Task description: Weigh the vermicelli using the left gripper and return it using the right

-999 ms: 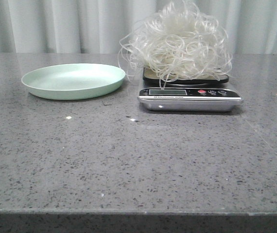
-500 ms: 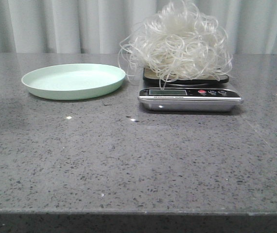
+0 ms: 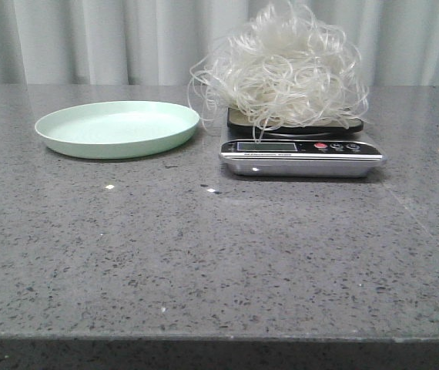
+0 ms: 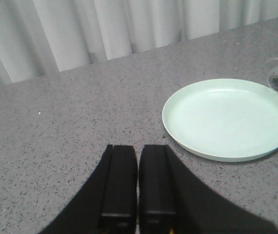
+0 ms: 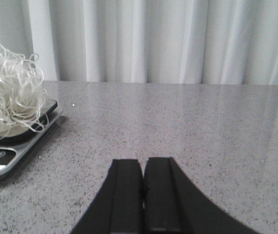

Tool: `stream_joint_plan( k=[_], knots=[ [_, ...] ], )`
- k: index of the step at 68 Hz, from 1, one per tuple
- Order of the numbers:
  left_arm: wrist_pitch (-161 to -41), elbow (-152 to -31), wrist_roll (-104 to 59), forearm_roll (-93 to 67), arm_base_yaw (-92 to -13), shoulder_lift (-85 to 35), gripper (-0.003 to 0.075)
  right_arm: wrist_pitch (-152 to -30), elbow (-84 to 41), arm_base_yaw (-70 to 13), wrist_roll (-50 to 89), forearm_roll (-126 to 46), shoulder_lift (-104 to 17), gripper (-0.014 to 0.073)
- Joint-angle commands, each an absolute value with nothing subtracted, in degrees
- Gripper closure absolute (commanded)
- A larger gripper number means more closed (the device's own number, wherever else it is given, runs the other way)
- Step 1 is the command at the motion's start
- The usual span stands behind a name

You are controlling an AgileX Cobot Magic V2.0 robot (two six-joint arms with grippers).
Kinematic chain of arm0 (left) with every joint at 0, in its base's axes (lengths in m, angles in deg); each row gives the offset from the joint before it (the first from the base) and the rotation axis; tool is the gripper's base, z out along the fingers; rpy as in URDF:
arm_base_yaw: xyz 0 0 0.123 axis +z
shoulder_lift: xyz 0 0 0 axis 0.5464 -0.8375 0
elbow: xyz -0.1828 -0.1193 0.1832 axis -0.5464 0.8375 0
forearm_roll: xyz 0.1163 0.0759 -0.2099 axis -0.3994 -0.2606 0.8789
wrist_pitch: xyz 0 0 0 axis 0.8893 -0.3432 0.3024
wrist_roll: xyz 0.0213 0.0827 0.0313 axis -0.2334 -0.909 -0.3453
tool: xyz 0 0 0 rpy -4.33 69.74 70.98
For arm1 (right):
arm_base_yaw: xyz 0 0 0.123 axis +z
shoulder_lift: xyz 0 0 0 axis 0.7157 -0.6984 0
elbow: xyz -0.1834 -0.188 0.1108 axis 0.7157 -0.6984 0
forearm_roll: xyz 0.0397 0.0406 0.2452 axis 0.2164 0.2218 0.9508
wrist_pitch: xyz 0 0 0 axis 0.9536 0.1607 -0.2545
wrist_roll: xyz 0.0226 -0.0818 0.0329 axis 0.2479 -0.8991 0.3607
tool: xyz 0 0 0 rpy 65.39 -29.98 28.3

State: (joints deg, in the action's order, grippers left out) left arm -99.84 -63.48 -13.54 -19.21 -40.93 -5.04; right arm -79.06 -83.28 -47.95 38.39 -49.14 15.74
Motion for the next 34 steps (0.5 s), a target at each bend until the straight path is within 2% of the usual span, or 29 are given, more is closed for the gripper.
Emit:
stream_joint_plan(
  k=[1, 13, 25, 31, 32, 34],
  knots=[
    [-94.87, -64.10, -12.87, -18.18, -40.99, -4.45, 0.0584, -73.24, -78.00, -48.23, 38.41, -49.57, 16.54, 0.0443],
    [-93.44, -64.10, -12.87, -18.18, -40.99, -4.45, 0.0584, -74.08, -67.97, -48.23, 38.41, -49.57, 11.85, 0.0443],
    [-92.44, -64.10, -12.87, -18.18, -40.99, -4.45, 0.0584, -77.15, -54.56, -48.23, 38.41, -49.57, -1.49, 0.0437],
    [-92.44, -64.10, -12.87, -18.06, -40.99, -4.45, 0.0584, -80.21, -46.49, -48.13, 38.41, -49.57, -9.37, 0.0353],
    [-92.44, -64.10, -12.87, -18.06, -40.99, -4.45, 0.0584, -81.87, -43.85, -48.13, 38.41, -49.57, -11.81, 0.0301],
    [-92.44, -64.10, -12.87, -18.06, -40.99, -4.45, 0.0584, -83.63, -41.21, -48.07, 38.41, -49.57, -14.11, 0.0270]
  ],
)
